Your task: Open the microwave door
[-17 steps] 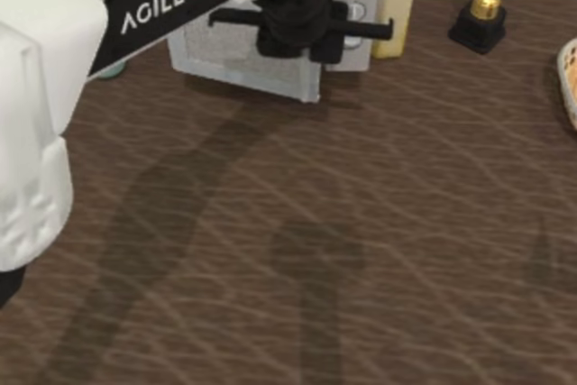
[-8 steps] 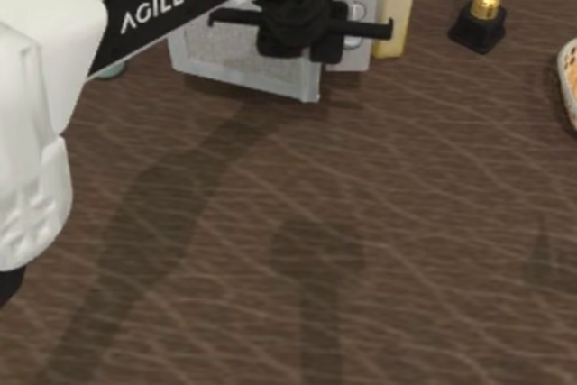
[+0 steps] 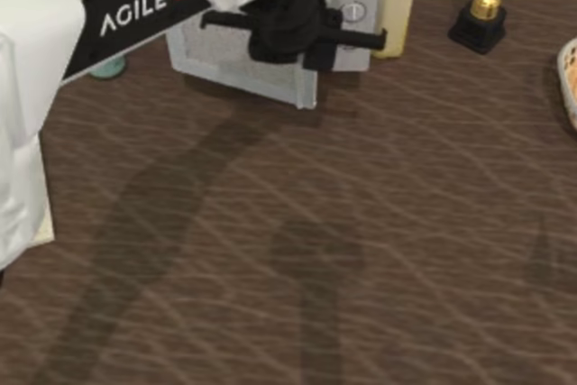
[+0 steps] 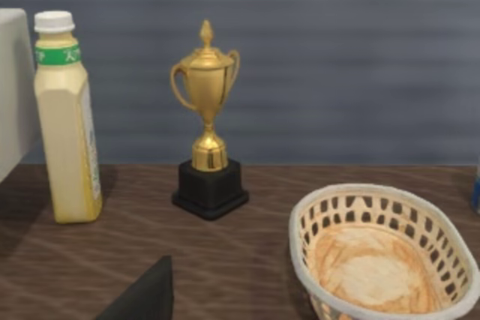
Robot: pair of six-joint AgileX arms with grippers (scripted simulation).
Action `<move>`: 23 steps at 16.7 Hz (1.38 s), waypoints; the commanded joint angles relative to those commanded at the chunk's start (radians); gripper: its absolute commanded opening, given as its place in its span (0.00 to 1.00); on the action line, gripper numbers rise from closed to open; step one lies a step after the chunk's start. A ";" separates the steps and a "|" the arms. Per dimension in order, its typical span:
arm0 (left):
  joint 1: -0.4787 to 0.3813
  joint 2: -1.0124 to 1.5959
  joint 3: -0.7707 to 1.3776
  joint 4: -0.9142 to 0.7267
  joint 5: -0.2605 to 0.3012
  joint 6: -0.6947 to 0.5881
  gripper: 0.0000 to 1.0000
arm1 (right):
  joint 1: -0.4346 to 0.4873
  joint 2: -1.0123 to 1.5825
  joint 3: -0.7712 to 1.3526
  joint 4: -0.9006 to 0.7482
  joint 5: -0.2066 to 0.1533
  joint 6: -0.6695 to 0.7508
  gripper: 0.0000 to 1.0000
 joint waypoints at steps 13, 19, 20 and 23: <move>0.009 -0.049 -0.071 0.040 0.028 0.049 0.00 | 0.000 0.000 0.000 0.000 0.000 0.000 1.00; 0.009 -0.049 -0.071 0.040 0.028 0.049 0.00 | 0.000 0.000 0.000 0.000 0.000 0.000 1.00; 0.009 -0.049 -0.071 0.040 0.028 0.049 0.00 | 0.000 0.000 0.000 0.000 0.000 0.000 1.00; 0.009 -0.049 -0.071 0.040 0.028 0.049 0.00 | 0.000 0.000 0.000 0.000 0.000 0.000 1.00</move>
